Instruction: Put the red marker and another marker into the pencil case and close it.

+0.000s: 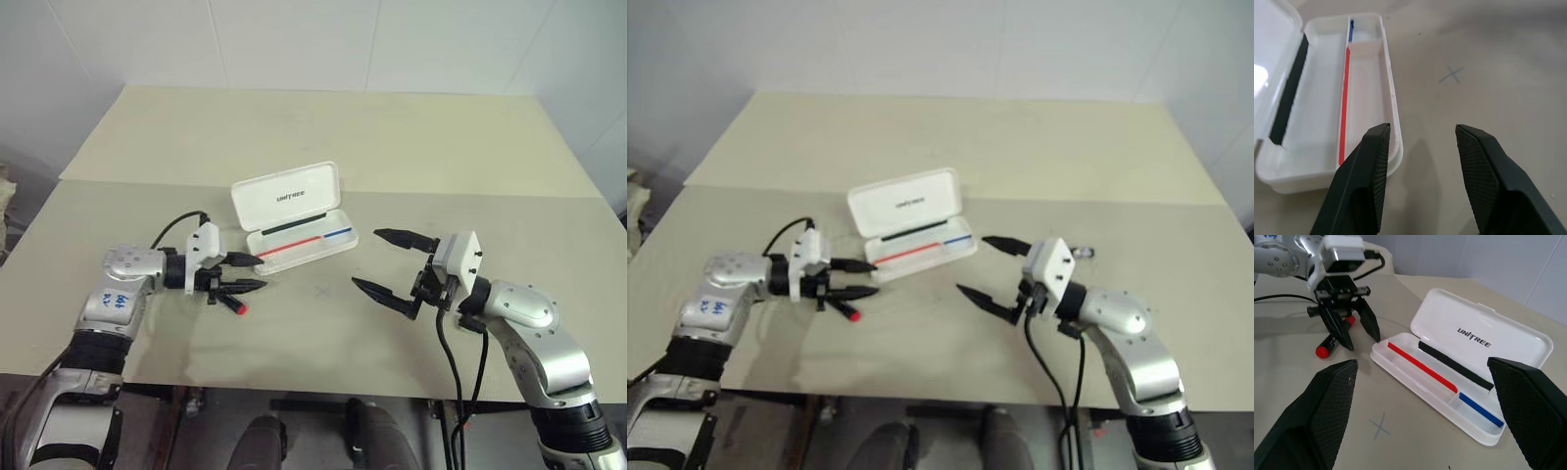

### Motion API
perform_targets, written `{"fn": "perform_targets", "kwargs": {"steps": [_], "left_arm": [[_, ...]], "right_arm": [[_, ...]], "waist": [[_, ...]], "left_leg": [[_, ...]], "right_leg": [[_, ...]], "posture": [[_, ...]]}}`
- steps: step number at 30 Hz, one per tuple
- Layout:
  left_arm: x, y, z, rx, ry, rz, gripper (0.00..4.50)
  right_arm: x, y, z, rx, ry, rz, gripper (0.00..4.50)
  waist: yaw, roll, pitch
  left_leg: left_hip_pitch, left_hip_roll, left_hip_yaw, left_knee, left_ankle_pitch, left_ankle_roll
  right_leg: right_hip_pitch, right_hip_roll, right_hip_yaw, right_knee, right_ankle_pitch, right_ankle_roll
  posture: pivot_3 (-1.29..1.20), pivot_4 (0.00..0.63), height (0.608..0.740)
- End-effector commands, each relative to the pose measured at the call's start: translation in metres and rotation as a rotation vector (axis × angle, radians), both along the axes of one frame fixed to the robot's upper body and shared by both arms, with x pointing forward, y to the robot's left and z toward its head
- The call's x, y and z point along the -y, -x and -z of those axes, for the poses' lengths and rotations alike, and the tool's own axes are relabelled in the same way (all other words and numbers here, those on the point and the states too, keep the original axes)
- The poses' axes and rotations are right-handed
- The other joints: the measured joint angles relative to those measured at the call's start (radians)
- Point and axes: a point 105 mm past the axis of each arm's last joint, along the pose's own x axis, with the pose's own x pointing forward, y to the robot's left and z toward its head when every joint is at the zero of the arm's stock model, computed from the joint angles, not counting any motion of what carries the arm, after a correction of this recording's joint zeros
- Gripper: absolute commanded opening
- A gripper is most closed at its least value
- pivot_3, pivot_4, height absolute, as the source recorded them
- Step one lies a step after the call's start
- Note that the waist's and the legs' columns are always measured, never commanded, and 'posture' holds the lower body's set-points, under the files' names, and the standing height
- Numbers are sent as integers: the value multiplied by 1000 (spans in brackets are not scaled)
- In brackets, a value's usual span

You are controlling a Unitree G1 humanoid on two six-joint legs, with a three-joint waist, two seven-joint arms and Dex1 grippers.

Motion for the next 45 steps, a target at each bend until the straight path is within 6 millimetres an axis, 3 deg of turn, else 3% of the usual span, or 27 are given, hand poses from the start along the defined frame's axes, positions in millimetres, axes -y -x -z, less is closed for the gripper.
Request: {"fn": "perform_targets", "kwargs": {"steps": [1,20,31,34,39,45], "left_arm": [[3,-8,-8,41,-14,3,2153],[19,-18,7,-3,-176,63,2153],[24,-12,9,-84,-327,66,2153],[26,-13,6,-70,-356,68,1588],[28,-13,2,-43,-396,89,46],[25,-12,6,-23,-457,110,17]], "right_arm": [[-1,6,-15,50,-27,0,4500],[-4,6,-25,86,-32,8,4500],[-5,6,-31,106,-27,0,4500],[-6,5,-32,112,-27,-4,4500],[-7,4,-34,118,-24,-13,4500],[-7,4,-36,119,-17,-20,4500]], "waist": [[0,0,0],[-1,0,0],[-4,0,0],[-3,0,0],[-2,0,0],[0,0,0]], "left_leg": [[0,0,0,0,0,0],[0,0,0,0,0,0],[1,1,1,0,0,0],[0,1,1,0,0,0],[0,1,1,0,0,1],[0,0,1,0,0,1]], "right_leg": [[0,0,0,0,0,0],[0,0,0,1,0,0],[0,1,1,2,0,0],[0,1,1,2,0,0],[0,1,1,2,0,0],[1,1,1,2,0,1]], "posture": [[0,150,740],[0,150,740],[0,150,740],[0,150,740],[0,150,740],[0,150,740]]}}
